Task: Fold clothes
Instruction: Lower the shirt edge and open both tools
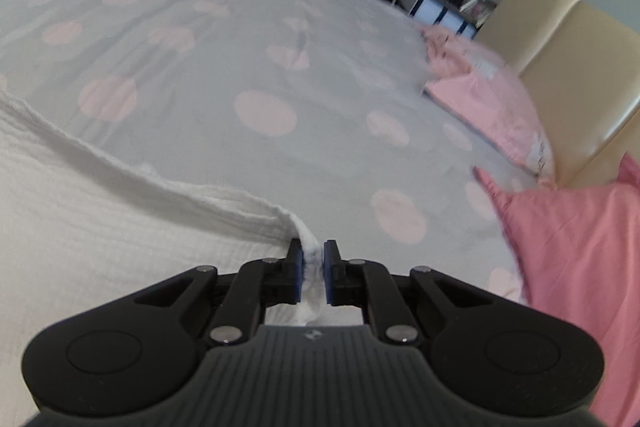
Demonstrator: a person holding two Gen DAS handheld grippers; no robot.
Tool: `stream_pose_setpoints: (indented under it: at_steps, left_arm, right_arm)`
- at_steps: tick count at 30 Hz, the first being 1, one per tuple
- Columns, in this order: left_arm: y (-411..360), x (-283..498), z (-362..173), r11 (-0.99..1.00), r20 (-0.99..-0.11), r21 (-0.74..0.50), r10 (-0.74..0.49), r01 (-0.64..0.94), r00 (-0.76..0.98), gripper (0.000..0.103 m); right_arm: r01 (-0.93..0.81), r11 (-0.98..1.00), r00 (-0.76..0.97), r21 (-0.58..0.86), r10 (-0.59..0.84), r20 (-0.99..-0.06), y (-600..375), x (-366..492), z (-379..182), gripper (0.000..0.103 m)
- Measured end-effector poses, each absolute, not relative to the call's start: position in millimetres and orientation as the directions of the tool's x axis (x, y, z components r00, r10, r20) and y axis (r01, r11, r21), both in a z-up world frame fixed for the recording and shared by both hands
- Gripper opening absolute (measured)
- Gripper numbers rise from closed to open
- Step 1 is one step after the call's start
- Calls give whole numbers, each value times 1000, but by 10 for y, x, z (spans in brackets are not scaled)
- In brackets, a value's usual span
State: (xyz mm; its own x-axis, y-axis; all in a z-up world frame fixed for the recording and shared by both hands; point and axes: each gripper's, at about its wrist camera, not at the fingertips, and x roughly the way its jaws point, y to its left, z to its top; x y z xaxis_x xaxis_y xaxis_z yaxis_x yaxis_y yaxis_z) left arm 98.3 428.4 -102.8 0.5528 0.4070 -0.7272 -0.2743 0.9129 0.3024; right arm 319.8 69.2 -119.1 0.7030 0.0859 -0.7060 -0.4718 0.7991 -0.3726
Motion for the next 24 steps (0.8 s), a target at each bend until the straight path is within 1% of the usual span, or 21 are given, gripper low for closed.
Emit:
stream_pose_setpoints:
  at_steps: [2, 4, 5, 6, 7, 8, 9, 11, 16, 21, 24]
  left_arm:
    - [4258, 999, -1054, 912, -723, 314, 410, -263, 556, 5]
    - [4232, 1006, -1071, 910, -717, 330, 415, -252, 560, 7]
    - [4232, 1007, -1075, 909, -717, 335, 417, -249, 559, 14]
    - [4246, 1000, -1070, 908, -717, 335, 419, -251, 558, 20]
    - [4259, 981, -1056, 908, -716, 331, 418, -256, 559, 31]
    - [4267, 958, -1038, 908, -715, 328, 419, -261, 560, 39]
    - [4272, 938, -1020, 907, -715, 326, 421, -267, 558, 41]
    - [4281, 871, -961, 905, -717, 324, 426, -277, 552, 42]
    - [4216, 618, -758, 915, -723, 296, 402, -273, 562, 42]
    - [3923, 284, -544, 922, -719, 330, 384, -202, 579, 42]
    - [3752, 46, -440, 925, -724, 340, 373, -170, 579, 45]
  right_arm:
    - [-474, 802, 699, -363, 92, -709, 682, 3215, -1256, 12]
    - [-464, 810, 704, -357, 93, -704, 653, 3227, -1278, 25]
    - [-452, 817, 711, -357, 89, -698, 631, 3225, -1267, 39]
    - [-438, 824, 720, -360, 81, -689, 606, 3220, -1250, 45]
    - [-426, 829, 725, -362, 73, -685, 577, 3218, -1228, 45]
    - [-417, 836, 724, -356, 68, -687, 539, 3216, -1198, 47]
    - [-408, 845, 721, -345, 66, -690, 495, 3212, -1165, 53]
    - [-391, 863, 714, -320, 65, -697, 402, 3176, -1094, 58]
    - [-417, 874, 663, -249, 105, -741, 195, 2938, -932, 58]
    - [-501, 849, 581, -168, 187, -792, 26, 2445, -832, 58]
    - [-537, 832, 538, -136, 215, -815, -79, 2130, -816, 58]
